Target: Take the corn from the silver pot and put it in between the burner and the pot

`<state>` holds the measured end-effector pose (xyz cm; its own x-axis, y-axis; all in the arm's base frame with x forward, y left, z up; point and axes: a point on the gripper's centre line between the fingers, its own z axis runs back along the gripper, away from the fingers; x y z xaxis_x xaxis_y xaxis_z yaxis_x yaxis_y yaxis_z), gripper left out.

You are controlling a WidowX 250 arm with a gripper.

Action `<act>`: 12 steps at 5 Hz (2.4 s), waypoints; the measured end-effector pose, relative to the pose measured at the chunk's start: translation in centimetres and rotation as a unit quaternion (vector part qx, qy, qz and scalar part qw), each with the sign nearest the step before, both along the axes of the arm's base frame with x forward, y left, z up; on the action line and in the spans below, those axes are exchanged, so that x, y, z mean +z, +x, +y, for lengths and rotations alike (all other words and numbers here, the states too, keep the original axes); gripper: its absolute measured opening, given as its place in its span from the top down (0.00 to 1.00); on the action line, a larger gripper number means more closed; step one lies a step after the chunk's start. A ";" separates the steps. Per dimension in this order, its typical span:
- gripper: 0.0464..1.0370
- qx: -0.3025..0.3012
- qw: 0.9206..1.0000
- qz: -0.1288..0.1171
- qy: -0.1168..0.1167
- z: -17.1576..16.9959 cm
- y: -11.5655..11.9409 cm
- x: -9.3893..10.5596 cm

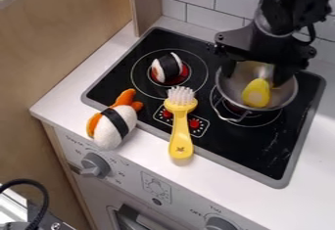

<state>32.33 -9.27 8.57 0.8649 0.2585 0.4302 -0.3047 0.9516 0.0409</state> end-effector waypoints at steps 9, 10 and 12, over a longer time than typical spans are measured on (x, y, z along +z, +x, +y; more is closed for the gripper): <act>0.08 0.010 0.999 -0.042 0.004 -0.5 -0.3 -2.6; 0.36 0.013 0.999 -0.039 -0.002 -0.4 -0.2 -2.7; 0.45 0.007 1.000 -0.027 -0.010 -0.3 -0.2 -2.8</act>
<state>32.15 -9.56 5.74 0.8372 0.2784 0.4707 -0.3184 0.9480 0.0056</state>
